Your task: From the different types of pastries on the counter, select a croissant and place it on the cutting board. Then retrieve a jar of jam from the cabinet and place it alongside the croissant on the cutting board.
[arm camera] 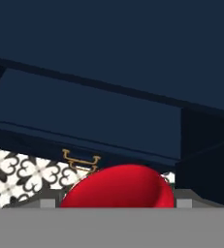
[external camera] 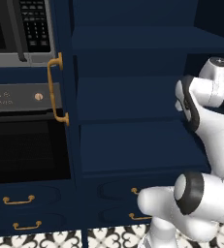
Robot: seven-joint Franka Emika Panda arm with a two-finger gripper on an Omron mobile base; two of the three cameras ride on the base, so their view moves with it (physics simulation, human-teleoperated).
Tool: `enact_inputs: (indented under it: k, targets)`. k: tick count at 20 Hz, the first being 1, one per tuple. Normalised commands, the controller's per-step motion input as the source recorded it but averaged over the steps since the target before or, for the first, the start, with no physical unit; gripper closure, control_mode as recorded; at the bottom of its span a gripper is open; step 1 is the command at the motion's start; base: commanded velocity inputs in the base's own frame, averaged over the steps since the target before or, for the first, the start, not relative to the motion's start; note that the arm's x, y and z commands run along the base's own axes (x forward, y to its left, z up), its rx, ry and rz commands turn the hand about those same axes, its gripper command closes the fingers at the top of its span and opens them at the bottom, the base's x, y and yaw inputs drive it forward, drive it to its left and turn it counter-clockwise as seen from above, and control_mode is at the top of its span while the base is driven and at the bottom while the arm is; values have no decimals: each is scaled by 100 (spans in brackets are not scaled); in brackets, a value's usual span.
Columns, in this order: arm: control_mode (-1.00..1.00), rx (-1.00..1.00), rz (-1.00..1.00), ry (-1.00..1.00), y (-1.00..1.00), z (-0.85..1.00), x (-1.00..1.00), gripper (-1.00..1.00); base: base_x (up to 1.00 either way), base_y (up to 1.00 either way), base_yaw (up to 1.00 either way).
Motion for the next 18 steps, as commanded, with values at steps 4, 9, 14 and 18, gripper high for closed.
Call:
enact_inputs:
  k: [4, 9, 14, 18]
  targets:
    - [-100, -15, 17, 0, 36, 27, -97, 100, 0, 0, 0]
    - [-100, -10, 7, -6, 58, 28, -44, 100, 0, 0, 0]
    - [-100, 0, 6, 0, 15, 0, -13, 100, 0, 0, 0]
    - [-100, 0, 6, 0, 1, 0, -30, 100, 0, 0, 0]
